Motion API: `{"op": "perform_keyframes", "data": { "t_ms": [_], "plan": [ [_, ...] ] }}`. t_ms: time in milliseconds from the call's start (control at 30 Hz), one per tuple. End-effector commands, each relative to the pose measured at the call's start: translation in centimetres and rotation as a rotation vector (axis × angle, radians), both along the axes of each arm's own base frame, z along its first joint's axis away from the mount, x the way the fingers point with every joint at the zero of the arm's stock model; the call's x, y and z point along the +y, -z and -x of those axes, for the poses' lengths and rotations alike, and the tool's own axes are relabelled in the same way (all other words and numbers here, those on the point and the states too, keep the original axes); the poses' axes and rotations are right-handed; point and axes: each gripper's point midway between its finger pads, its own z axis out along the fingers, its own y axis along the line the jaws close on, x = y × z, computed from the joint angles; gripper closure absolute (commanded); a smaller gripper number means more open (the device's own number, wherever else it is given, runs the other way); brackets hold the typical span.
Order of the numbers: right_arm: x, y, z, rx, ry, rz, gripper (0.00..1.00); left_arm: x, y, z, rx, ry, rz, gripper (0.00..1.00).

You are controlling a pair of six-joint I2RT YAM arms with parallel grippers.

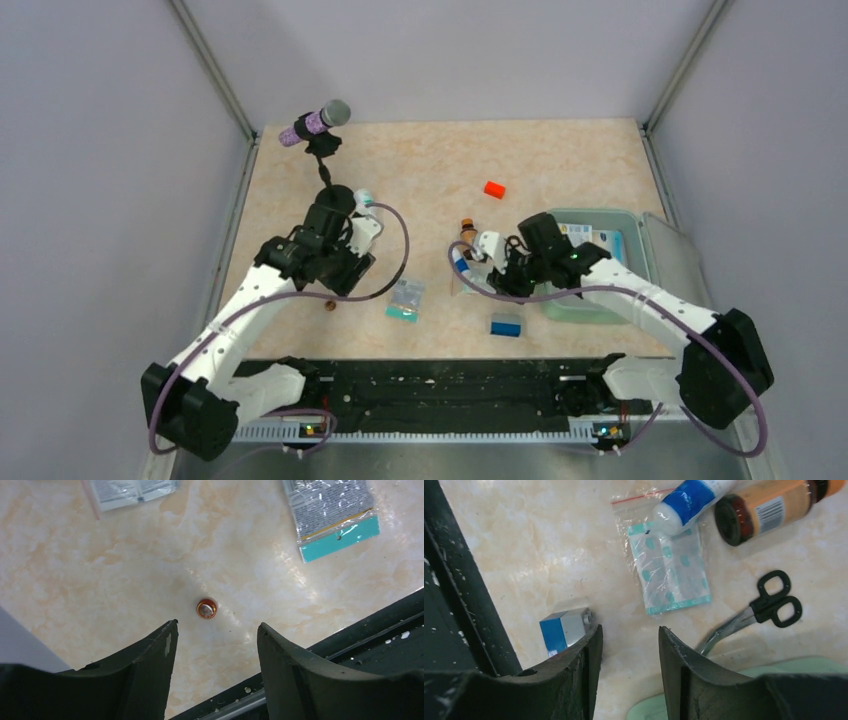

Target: Organize the medicine kit

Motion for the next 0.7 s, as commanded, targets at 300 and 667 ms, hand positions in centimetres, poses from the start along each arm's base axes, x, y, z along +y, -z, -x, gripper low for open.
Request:
{"op": "perform_keyframes", "data": {
  "t_ms": [300,667],
  "plan": [
    [1.4,5.9,-2.7,-0.116,-0.106,0.159,0.52,3.2,-1.4,1.1,-0.073,-0.116,0.01,0.36],
    [1.0,9.5,-4.3,-0.113,-0.078,0.273,0.66,3.5,-2.1,0.0,-0.125,-0.152,0.03,0.37]
  ]
}}
